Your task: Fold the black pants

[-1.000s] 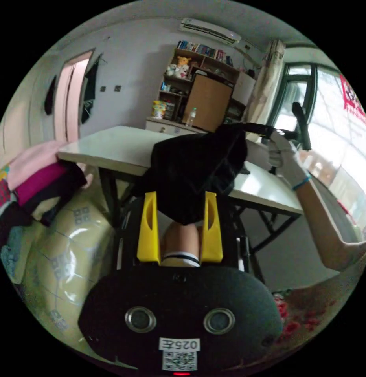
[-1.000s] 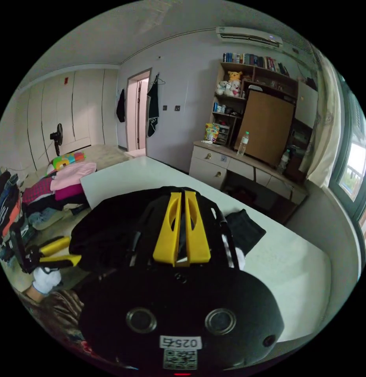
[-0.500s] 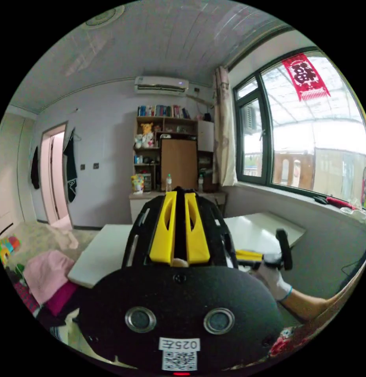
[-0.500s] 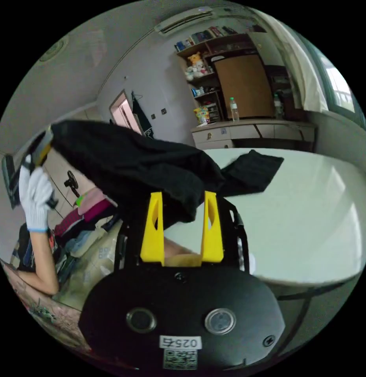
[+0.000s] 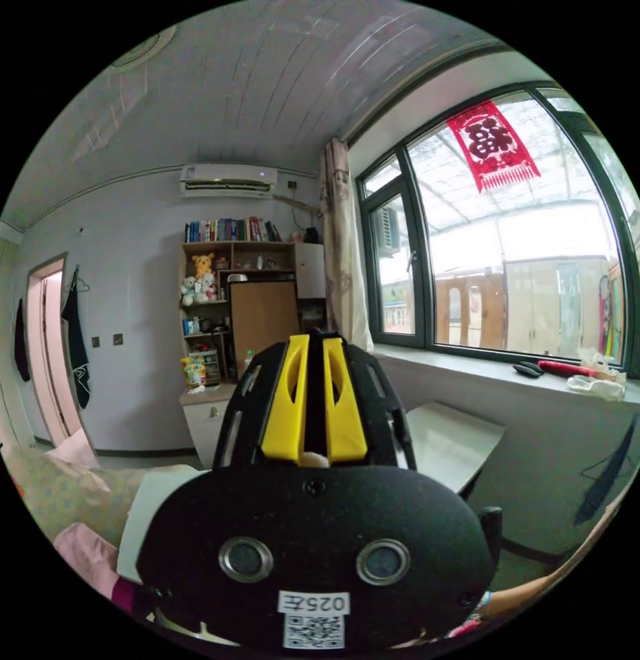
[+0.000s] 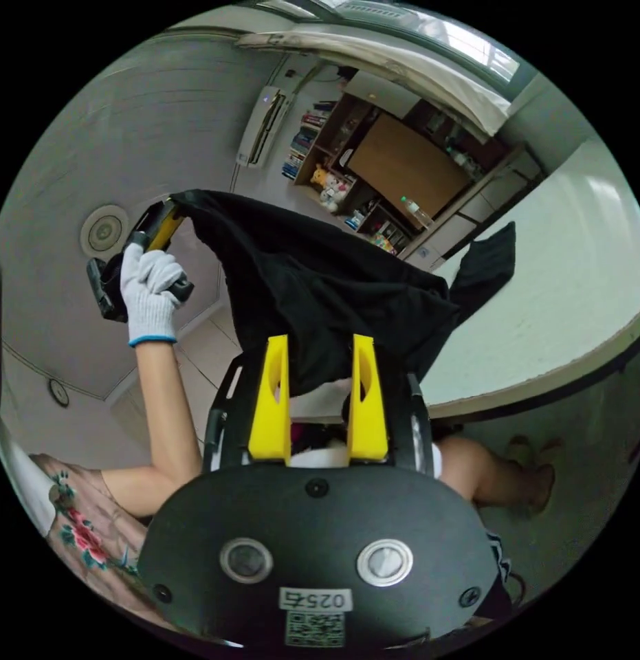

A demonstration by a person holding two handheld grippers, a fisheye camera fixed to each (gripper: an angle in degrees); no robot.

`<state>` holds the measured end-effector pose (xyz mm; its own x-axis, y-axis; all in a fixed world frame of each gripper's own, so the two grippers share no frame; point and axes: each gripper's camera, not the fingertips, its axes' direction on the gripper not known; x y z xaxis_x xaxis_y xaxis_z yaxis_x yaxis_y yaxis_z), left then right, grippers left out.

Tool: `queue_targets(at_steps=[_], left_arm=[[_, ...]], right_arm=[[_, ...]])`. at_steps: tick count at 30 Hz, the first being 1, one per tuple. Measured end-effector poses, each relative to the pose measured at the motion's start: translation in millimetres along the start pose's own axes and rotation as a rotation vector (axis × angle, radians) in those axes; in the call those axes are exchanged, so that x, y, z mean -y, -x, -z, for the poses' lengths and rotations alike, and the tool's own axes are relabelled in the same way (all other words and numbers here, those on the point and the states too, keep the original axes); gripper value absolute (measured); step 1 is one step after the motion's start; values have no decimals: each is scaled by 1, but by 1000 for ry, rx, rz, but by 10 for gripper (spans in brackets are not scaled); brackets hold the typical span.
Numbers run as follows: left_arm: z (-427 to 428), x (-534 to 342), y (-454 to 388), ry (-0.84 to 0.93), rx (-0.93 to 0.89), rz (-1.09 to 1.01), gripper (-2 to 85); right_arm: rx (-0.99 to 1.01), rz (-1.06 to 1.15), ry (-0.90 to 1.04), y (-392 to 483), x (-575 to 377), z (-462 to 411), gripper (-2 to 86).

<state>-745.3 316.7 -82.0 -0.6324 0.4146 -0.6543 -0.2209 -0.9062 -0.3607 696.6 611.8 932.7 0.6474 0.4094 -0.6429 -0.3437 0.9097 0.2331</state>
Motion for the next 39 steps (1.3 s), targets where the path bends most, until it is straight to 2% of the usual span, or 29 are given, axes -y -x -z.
queue_targets(at_steps=[3, 6, 11, 14, 17, 19, 23, 25, 28, 30, 33, 35, 39], left_arm=[[9, 6, -9, -16, -89, -4, -6], [22, 19, -17, -45, -95, -43, -7], [21, 38, -13, -14, -208, -50, -7], [12, 45, -8, -31, -199, -54, -7], [-11, 55, 6, -27, -260, -22, -7], [-45, 66, 18, 8, -350, 15, -7], [-88, 81, 22, 19, -467, 51, -8], [-103, 94, 17, 17, -597, 63, -8], [-98, 114, 8, -44, -759, 41, -9], [-92, 121, 8, -79, -885, 46, -9], [-92, 121, 18, -91, -1064, 123, -9], [-98, 112, 33, -80, -1089, 207, -9], [-126, 47, 78, 46, -1071, 476, -9]], right_arm=[[-92, 72, 18, 21, 10, -2, 83], [-235, 215, 143, 32, 8, -21, 78], [-149, 261, 266, 51, 9, -11, 29], [-152, 407, 367, 76, 23, -7, 2], [-522, 672, 365, 96, 59, 4, -4], [-948, 890, 336, 98, 120, 9, -6], [-1207, 785, 381, 113, 275, 30, -7], [-1493, 854, 266, 170, 361, 30, -8], [-1673, 948, 85, 266, 434, 1, -8], [-1649, 984, 0, 313, 458, -32, -8], [-1510, 1021, 11, 345, 469, -112, -8], [-1430, 1044, 97, 333, 461, -170, -8], [-1127, 1054, 336, 253, 402, -292, -8]])
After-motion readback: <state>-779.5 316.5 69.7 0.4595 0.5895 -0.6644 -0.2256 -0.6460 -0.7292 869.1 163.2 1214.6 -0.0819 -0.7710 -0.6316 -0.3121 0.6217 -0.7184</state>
